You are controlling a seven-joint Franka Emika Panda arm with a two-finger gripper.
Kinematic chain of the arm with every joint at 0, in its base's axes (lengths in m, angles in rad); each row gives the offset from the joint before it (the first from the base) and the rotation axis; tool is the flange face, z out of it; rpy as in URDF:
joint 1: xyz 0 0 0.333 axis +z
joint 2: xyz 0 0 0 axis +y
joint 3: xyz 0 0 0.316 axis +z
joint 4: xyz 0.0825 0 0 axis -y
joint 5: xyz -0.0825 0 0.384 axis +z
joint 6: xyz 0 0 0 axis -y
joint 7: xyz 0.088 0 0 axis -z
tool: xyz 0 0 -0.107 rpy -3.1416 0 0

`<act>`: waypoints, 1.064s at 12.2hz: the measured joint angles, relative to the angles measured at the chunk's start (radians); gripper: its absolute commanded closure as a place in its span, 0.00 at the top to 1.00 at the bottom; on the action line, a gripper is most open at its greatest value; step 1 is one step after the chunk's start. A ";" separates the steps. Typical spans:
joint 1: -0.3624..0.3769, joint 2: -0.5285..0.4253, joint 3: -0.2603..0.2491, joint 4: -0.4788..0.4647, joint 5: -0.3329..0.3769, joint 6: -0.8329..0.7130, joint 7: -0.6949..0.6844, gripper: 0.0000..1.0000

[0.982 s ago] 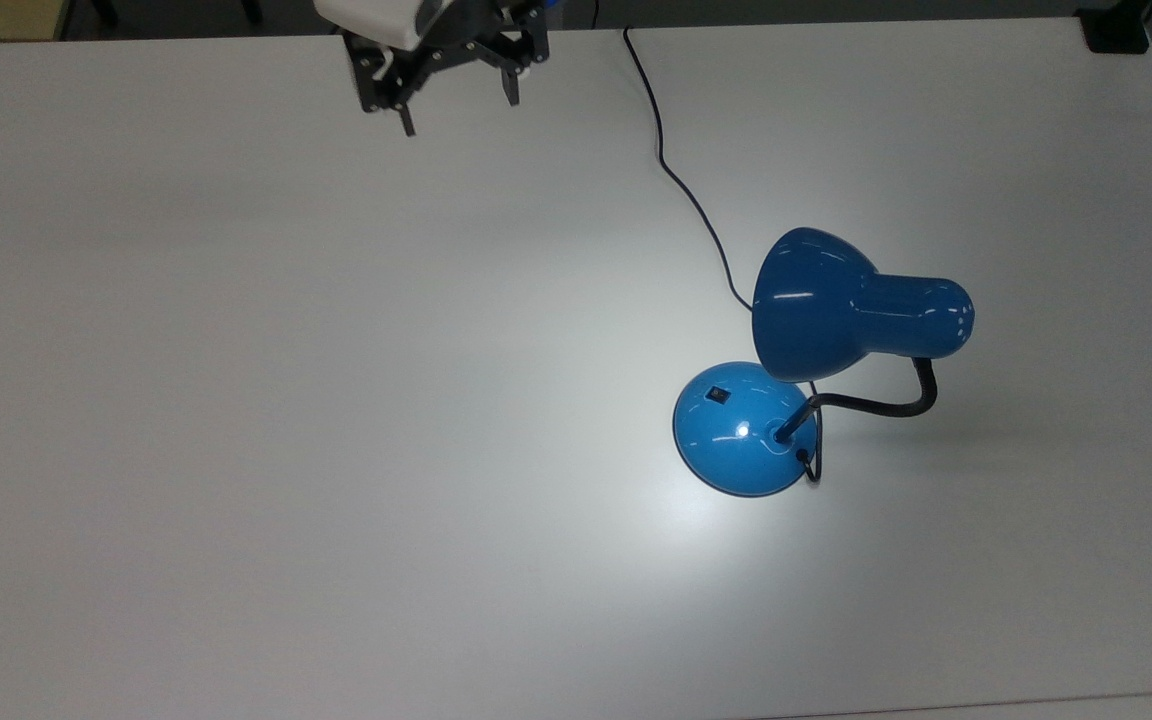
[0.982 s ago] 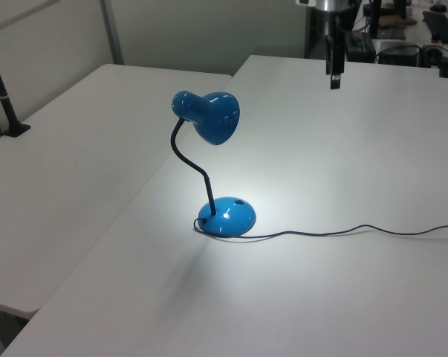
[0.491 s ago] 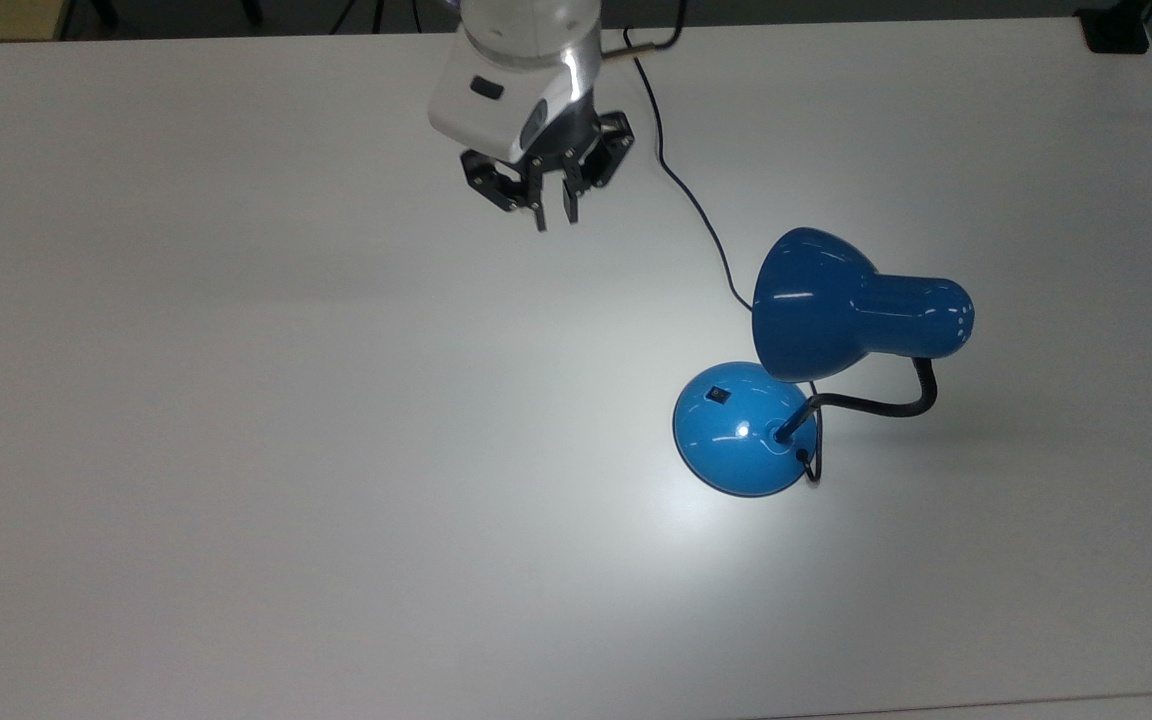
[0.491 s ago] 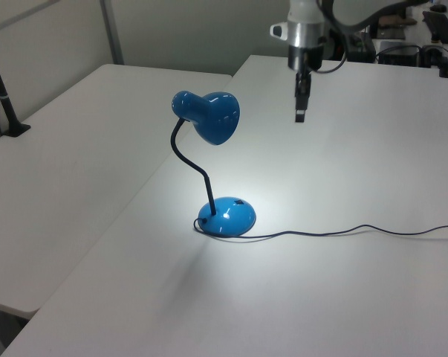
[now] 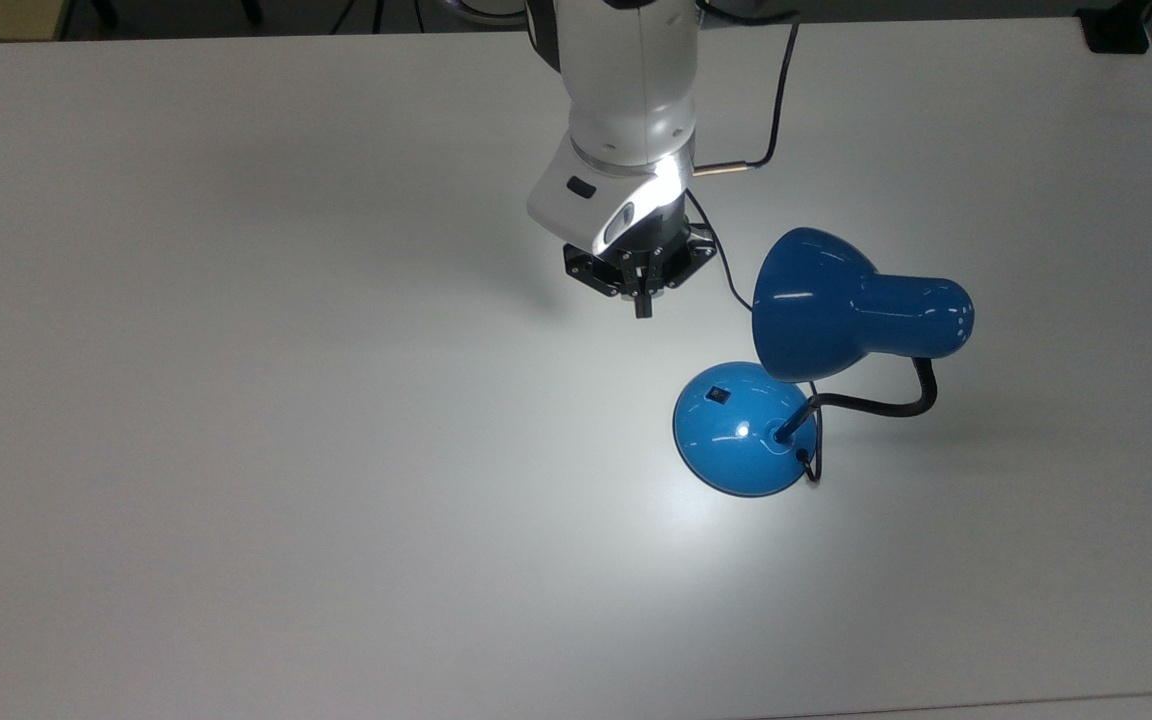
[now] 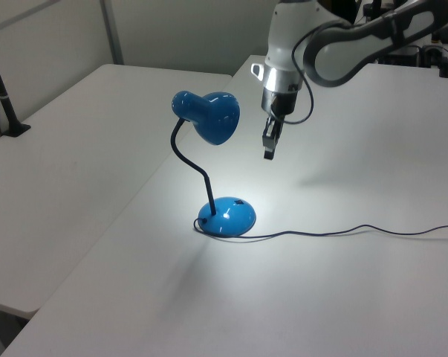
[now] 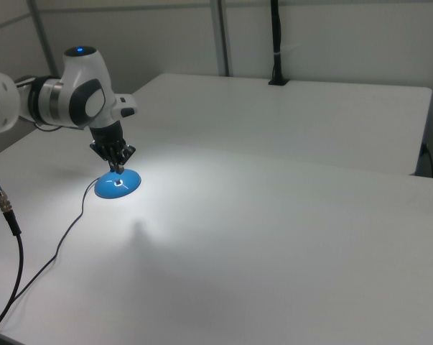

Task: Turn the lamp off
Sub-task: 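Move the gripper toward the blue lamp base and its switch, then lower the gripper onto the switch on the lamp base and press down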

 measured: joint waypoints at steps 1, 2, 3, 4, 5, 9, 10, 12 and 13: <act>0.016 0.022 0.001 -0.004 0.000 0.042 0.027 0.00; 0.027 0.041 0.001 -0.009 0.001 0.085 0.057 0.00; 0.034 0.061 0.001 -0.012 0.001 0.125 0.085 0.00; 0.038 0.075 0.001 -0.013 0.001 0.147 0.096 0.00; 0.042 0.089 0.001 -0.014 0.002 0.168 0.103 0.00; 0.054 0.125 0.001 -0.013 0.038 0.247 0.140 0.00; 0.054 0.129 0.001 -0.013 0.046 0.253 0.141 0.00; 0.058 0.138 0.001 -0.013 0.051 0.260 0.142 0.00; 0.064 0.144 0.001 -0.013 0.052 0.285 0.143 0.00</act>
